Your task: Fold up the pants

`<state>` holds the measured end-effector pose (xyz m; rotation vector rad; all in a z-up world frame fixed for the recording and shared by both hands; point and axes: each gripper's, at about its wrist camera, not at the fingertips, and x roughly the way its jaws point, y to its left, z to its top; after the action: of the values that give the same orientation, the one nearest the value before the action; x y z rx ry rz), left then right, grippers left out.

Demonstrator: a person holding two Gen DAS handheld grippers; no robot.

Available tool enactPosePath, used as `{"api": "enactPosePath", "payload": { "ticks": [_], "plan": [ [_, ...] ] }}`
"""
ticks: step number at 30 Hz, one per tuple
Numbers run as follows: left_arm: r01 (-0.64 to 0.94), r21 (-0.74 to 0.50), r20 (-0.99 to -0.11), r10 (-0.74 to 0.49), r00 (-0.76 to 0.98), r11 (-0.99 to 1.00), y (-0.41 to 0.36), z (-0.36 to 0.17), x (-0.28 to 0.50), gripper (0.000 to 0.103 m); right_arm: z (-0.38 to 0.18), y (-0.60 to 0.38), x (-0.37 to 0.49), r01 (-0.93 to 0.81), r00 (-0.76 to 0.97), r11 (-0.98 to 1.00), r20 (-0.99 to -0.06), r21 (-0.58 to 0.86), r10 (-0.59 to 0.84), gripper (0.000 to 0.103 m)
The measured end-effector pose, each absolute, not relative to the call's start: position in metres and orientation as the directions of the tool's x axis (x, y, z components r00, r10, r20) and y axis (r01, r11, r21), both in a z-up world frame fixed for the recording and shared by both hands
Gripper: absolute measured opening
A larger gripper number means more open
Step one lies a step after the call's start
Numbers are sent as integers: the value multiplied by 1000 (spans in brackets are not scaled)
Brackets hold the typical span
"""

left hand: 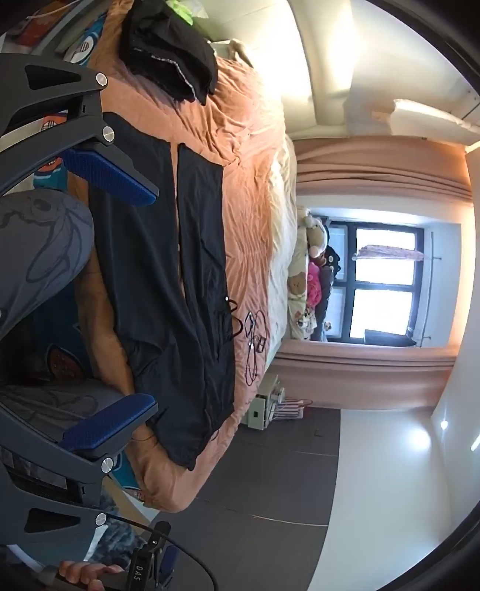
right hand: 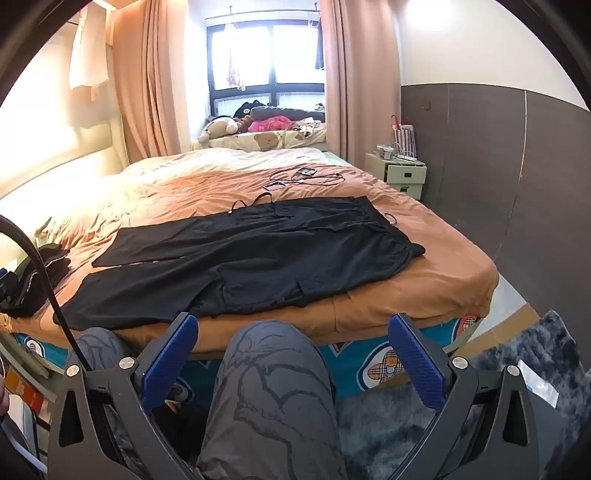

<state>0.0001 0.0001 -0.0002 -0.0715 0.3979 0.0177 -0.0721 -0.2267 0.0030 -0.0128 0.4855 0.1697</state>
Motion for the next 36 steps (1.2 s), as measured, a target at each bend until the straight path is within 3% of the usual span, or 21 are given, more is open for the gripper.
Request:
{"api": "enactPosePath", "payload": {
  "ticks": [36],
  "plan": [
    [-7,-89,-368,-26,930,996,3,-4,-13,103,6,-233,-83,-146,893,989,-428,17,139,103]
  ]
}}
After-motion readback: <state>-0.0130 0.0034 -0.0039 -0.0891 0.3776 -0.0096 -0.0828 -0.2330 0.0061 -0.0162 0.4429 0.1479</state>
